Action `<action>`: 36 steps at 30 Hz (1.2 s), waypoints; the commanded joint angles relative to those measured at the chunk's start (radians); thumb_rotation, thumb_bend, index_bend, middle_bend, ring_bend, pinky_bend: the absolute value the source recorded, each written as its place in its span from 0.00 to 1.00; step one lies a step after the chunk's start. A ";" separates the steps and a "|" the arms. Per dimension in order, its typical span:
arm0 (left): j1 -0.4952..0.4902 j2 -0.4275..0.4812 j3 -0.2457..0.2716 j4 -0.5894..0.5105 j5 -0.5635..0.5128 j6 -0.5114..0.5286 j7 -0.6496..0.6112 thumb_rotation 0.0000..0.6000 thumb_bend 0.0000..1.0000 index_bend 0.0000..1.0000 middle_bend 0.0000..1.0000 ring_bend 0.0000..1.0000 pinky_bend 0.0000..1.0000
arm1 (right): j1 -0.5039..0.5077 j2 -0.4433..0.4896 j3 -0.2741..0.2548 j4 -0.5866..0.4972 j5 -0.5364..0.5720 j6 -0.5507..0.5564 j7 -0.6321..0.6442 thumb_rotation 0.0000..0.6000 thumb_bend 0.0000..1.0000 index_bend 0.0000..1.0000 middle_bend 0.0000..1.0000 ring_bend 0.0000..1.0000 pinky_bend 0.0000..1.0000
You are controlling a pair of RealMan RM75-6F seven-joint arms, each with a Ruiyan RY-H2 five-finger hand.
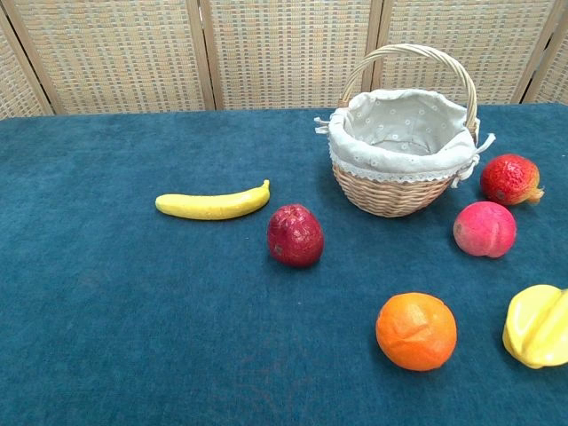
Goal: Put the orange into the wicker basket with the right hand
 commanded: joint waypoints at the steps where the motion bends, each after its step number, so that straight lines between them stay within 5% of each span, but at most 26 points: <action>1: 0.000 -0.001 -0.001 0.000 -0.002 -0.001 0.002 1.00 0.01 0.00 0.00 0.00 0.00 | 0.002 0.004 -0.001 -0.006 -0.002 -0.004 0.001 1.00 0.00 0.00 0.00 0.00 0.00; 7: -0.004 -0.007 -0.006 -0.005 -0.012 -0.010 0.023 1.00 0.01 0.00 0.00 0.00 0.00 | 0.053 0.031 -0.013 -0.025 -0.034 -0.090 0.021 1.00 0.00 0.00 0.00 0.00 0.00; 15: -0.023 -0.018 -0.026 -0.027 -0.051 -0.045 0.068 1.00 0.01 0.00 0.00 0.00 0.00 | 0.331 0.087 -0.040 -0.049 -0.197 -0.444 0.200 1.00 0.00 0.00 0.00 0.00 0.00; 22: -0.040 -0.022 -0.043 -0.034 -0.093 -0.077 0.087 1.00 0.01 0.00 0.00 0.00 0.00 | 0.473 0.007 -0.020 -0.059 -0.179 -0.674 0.105 1.00 0.00 0.01 0.00 0.00 0.00; 26: -0.058 -0.028 -0.054 -0.037 -0.126 -0.112 0.106 1.00 0.01 0.00 0.00 0.00 0.00 | 0.557 -0.109 0.005 -0.049 -0.074 -0.875 -0.045 1.00 0.00 0.03 0.00 0.00 0.00; 36: -0.067 -0.029 -0.056 -0.044 -0.140 -0.126 0.113 1.00 0.01 0.00 0.00 0.00 0.00 | 0.588 -0.248 0.015 0.001 0.070 -0.942 -0.270 1.00 0.00 0.14 0.08 0.00 0.15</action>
